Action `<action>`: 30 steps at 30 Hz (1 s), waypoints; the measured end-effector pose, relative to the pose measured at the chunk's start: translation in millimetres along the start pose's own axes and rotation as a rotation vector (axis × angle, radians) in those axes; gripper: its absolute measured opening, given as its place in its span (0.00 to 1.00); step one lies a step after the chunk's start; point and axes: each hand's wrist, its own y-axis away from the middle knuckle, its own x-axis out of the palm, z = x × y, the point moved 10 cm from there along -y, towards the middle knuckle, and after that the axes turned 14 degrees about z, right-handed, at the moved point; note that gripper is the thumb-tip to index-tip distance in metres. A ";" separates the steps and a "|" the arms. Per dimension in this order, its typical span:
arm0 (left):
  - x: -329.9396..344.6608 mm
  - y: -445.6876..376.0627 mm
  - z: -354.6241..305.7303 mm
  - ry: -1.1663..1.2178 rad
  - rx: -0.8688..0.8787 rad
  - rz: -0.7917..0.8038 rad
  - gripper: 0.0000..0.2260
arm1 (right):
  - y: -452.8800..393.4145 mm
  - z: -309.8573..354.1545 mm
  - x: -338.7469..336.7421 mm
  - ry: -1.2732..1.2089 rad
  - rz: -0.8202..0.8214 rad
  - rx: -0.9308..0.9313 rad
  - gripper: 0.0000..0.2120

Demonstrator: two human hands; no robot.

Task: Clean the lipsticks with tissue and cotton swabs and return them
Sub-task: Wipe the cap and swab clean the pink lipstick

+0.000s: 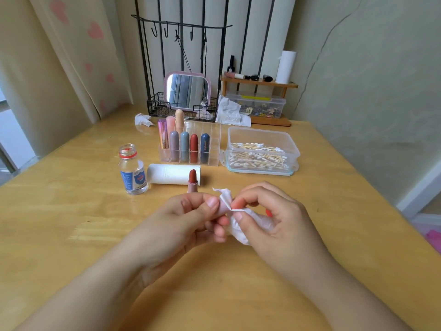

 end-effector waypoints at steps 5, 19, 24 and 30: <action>-1.5 0.4 -2.2 -0.041 0.016 -0.006 0.09 | -1.6 -5.2 5.6 -0.031 0.083 0.053 0.15; 4.2 0.2 -7.8 -0.159 0.091 0.048 0.07 | 6.0 -43.8 15.3 -0.551 0.128 0.430 0.10; 9.2 1.5 -14.6 -0.353 0.128 0.095 0.06 | 8.9 -40.7 23.7 -0.465 0.224 0.487 0.09; 4.9 -0.4 -14.2 -0.276 0.150 0.041 0.12 | 3.8 -28.2 3.8 -0.322 0.110 0.362 0.09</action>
